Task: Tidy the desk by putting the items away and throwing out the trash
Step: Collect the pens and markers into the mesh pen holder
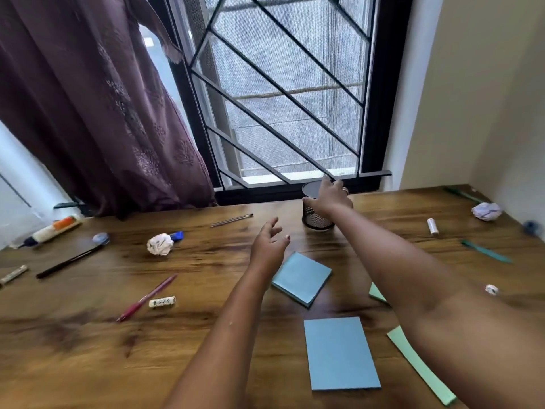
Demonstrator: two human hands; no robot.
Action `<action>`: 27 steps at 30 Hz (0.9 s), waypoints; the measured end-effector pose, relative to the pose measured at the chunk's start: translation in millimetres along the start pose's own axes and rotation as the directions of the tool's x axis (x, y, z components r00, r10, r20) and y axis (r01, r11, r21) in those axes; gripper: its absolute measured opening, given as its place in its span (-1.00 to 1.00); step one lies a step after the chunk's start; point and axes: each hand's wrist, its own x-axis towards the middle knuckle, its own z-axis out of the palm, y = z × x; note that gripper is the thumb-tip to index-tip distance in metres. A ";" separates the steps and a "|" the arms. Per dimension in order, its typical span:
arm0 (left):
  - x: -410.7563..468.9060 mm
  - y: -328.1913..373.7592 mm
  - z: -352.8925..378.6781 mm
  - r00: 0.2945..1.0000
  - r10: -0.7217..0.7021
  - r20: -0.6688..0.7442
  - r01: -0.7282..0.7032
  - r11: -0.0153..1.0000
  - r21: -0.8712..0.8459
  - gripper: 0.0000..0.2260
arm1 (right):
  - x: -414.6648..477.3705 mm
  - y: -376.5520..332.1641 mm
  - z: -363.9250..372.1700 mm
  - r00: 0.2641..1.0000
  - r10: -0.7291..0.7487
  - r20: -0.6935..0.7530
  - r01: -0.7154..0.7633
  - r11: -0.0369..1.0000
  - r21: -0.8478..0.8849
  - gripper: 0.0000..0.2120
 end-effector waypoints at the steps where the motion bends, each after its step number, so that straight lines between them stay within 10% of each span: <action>1: -1.3 -1.2 -1.0 1.000 -0.004 0.001 0.004 1.000 -0.007 -0.54 | -2.6 -0.4 1.2 1.000 0.001 -0.028 0.001 0.998 0.070 -0.19; 5: -10.9 -2.1 -8.8 0.998 -0.061 0.001 0.061 0.995 -0.073 -0.51 | -28.4 -11.0 2.0 0.997 0.043 -0.059 0.000 0.807 0.591 -0.16; 8: -23.1 -3.4 -15.0 0.995 -0.095 0.019 0.097 0.984 -0.147 -0.40 | -70.8 -20.0 -0.8 0.985 0.015 0.170 -0.166 0.311 0.936 -0.29; 13: -50.4 -8.3 -20.3 0.995 0.085 -0.056 -0.096 0.964 -0.249 -0.42 | -153.3 -11.2 7.9 0.821 -0.186 0.540 -0.568 -0.171 0.805 -0.62; 20: -102.3 -18.7 -22.1 0.984 0.152 -0.090 -0.167 0.964 -0.208 -0.27 | -216.0 20.2 18.5 0.757 -0.052 0.652 -0.634 0.183 0.751 -0.68; 27: -160.5 -59.9 -19.0 0.977 0.079 -0.199 -0.101 0.990 -0.101 -0.09 | -211.9 93.2 -44.2 0.976 0.175 0.129 -0.217 0.835 0.505 -0.80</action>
